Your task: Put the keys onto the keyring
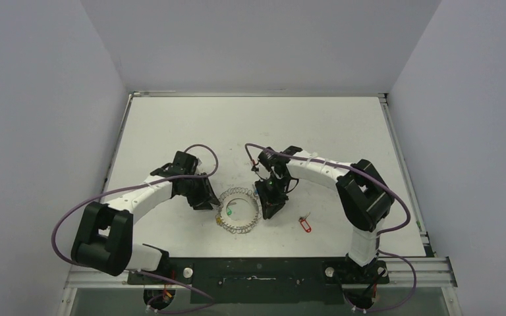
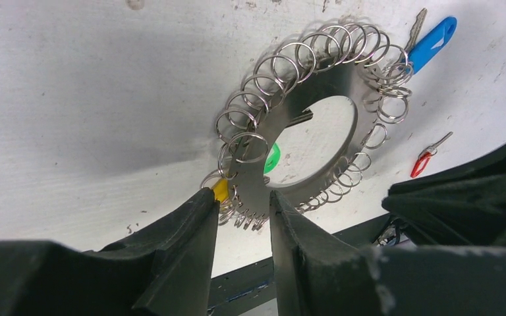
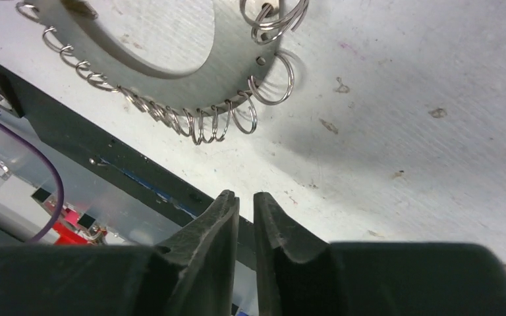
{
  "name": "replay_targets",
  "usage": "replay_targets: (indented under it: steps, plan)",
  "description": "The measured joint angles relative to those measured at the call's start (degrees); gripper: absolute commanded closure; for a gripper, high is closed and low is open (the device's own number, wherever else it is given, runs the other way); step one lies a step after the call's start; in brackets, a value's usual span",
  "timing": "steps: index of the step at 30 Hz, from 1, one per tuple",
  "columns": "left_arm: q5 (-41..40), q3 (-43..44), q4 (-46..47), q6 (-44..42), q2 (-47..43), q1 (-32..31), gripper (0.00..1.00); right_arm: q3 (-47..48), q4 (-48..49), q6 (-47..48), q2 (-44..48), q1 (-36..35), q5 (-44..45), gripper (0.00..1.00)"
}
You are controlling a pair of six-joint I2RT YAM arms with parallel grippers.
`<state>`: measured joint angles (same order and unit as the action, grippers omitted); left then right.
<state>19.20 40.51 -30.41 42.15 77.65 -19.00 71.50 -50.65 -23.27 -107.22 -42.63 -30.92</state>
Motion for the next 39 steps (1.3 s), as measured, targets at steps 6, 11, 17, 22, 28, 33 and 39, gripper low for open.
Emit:
replay_targets:
  steps: [6, 11, 17, 22, 28, 33, 39]
  plan:
    - [1.2, -0.1, 3.3, 0.8, 4.0, -0.5, 0.69, 0.7, -0.2, -0.4, 1.9, 1.6, 0.1, 0.63]
    - [1.6, 0.4, 5.8, 1.9, 9.3, -4.3, 0.77, 1.8, 0.4, -0.9, 1.9, 2.5, 0.1, 0.54]
    - [2.3, 8.0, 7.1, 2.4, 17.4, -13.2, 0.79, 3.1, 0.9, -0.6, 1.9, 3.7, 0.5, 0.48]
    - [0.5, 12.1, 6.2, 1.2, 19.3, -16.3, 0.64, 3.3, 0.2, 0.5, 1.9, 5.7, 1.8, 0.47]
    - [-5.0, 12.1, 0.9, -0.6, 13.2, -14.3, 0.57, 6.1, -1.4, 2.2, 1.9, 9.1, 3.0, 0.46]
    - [-7.0, 9.3, -0.2, -1.5, 1.8, -9.6, 0.5, 12.0, -2.3, 3.6, 1.7, 10.7, 3.1, 0.48]
    - [-6.3, 3.2, -0.7, -1.7, -9.2, -1.8, 0.47, 18.1, -2.3, 4.4, -2.1, 9.6, 2.8, 0.55]
